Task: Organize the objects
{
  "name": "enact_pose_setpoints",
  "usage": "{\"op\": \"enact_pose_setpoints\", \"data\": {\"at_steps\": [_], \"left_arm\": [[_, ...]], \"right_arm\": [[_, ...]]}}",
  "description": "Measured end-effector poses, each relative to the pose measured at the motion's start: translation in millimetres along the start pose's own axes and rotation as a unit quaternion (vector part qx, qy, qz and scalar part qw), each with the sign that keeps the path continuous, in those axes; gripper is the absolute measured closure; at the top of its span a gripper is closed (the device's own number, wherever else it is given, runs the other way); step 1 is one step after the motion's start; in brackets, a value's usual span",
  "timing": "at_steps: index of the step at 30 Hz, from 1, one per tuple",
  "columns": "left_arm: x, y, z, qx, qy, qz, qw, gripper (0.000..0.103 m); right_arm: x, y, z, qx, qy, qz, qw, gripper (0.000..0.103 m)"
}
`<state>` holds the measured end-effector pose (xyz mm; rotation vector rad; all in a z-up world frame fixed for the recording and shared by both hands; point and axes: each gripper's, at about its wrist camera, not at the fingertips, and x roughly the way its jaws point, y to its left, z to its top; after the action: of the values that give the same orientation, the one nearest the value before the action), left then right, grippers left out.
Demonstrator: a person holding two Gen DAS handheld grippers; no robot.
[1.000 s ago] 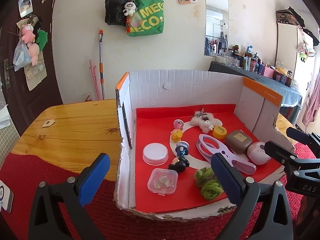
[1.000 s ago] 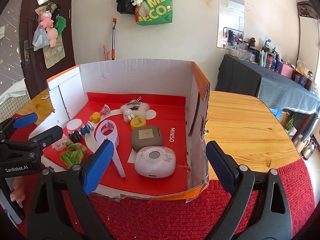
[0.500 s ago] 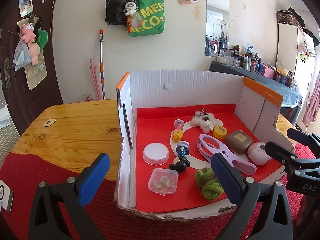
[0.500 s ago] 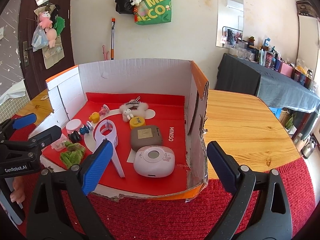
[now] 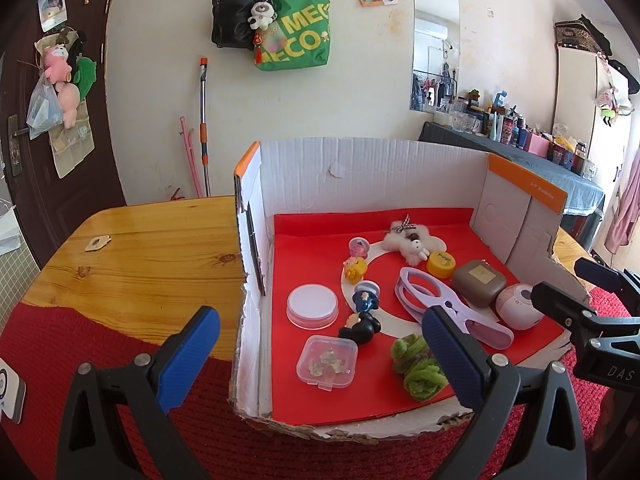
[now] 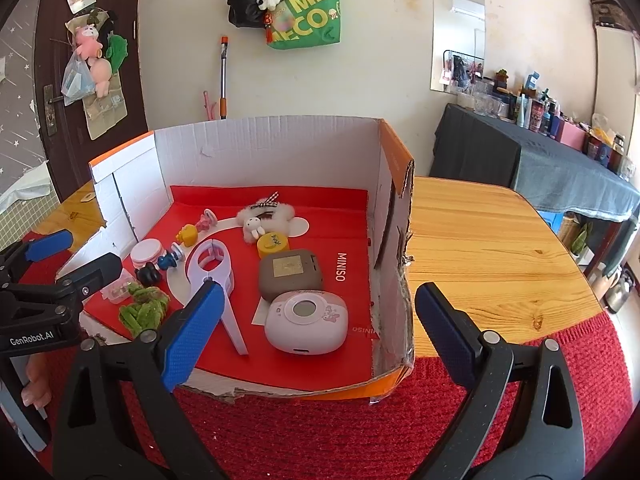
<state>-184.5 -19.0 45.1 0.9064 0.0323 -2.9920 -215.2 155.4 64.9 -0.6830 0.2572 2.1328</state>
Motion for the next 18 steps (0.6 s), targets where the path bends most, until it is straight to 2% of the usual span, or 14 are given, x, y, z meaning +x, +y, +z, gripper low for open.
{"op": "enact_pose_setpoints", "data": {"at_steps": [9, 18], "left_arm": [[-0.1, -0.1, -0.3, 0.0, 0.0, -0.001, 1.0, 0.0], [-14.6, -3.7, 0.4, 0.004, -0.018, 0.005, 0.9998, 0.0]], "right_arm": [[1.5, 0.1, -0.3, 0.0, 0.001, 0.0, 1.0, 0.005], [-4.0, -0.1, -1.6, 0.003, -0.003, 0.004, 1.0, 0.005]]}}
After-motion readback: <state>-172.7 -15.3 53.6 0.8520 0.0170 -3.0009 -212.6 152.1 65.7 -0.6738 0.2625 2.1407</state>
